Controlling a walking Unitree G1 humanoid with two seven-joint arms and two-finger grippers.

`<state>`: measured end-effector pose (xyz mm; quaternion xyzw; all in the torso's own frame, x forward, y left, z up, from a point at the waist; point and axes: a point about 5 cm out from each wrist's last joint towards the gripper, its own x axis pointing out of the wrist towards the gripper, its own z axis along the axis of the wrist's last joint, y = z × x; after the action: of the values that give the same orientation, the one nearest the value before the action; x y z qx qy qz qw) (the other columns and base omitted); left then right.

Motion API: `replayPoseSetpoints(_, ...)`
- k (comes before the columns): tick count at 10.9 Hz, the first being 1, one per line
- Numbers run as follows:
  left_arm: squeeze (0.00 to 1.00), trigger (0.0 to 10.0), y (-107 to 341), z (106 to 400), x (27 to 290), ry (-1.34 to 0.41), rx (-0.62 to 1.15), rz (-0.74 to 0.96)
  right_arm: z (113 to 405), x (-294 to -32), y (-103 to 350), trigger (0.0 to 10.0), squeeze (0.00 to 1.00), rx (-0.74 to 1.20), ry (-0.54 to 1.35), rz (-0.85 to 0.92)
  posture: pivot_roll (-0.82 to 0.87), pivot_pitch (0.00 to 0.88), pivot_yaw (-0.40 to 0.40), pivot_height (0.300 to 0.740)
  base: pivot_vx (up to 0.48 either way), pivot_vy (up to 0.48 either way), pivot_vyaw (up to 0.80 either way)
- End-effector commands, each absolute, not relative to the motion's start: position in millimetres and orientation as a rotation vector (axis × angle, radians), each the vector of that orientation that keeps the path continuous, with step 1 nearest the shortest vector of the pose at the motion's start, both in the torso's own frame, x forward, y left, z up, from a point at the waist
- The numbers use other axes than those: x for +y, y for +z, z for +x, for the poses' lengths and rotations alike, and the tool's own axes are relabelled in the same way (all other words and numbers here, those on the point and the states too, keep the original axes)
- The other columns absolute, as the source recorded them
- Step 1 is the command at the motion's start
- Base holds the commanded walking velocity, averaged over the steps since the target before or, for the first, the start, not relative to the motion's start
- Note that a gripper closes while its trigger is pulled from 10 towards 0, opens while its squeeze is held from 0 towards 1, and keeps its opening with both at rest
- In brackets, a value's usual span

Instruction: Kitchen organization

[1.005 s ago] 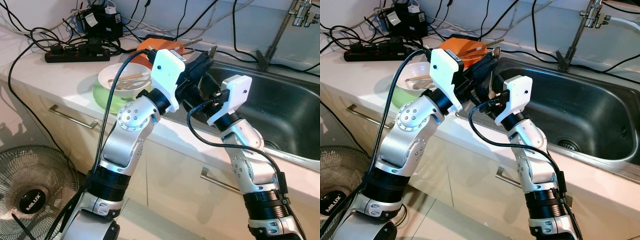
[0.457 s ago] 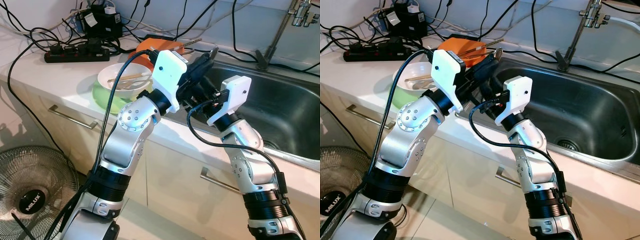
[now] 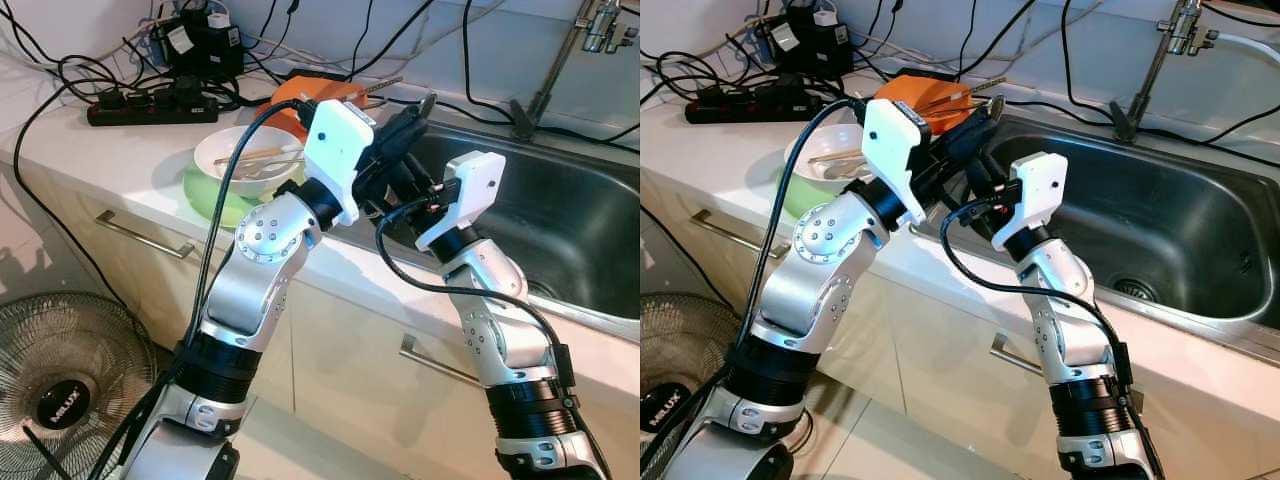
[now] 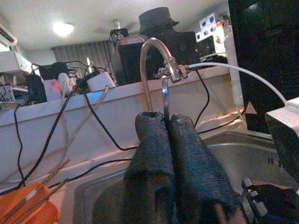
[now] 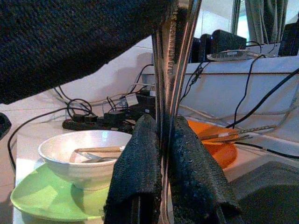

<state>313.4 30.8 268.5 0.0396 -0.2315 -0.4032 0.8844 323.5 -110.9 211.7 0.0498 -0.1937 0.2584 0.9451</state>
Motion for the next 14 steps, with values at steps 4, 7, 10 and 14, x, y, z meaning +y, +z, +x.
replayPoseSetpoints(4,1.0,10.0,273.2,312.1,32.6,-0.83,-0.509,0.075,329.7,-113.8,213.3,0.0,0.0,-0.392,0.494,0.107,0.16,0.008,-0.006,0.74,0.0,0.0,0.0)
replayPoseSetpoints(7,0.0,10.0,272.3,310.5,33.2,-0.845,-0.506,0.059,341.8,-118.6,209.4,0.0,0.0,-0.364,0.392,0.128,0.16,0.0,-0.006,0.74,0.0,0.0,0.0)
replayPoseSetpoints(10,0.0,10.0,269.0,309.5,44.3,-0.825,-0.486,-0.022,365.8,-136.4,205.8,0.0,0.0,-0.316,0.244,0.12,0.17,0.004,-0.012,0.74,0.0,0.0,0.0)
replayPoseSetpoints(14,0.0,10.0,262.6,314.1,65.3,-0.728,-0.452,-0.075,383.6,-157.7,206.4,10.0,0.0,-0.285,0.106,0.108,0.18,0.008,-0.018,0.74,0.0,0.0,0.0)
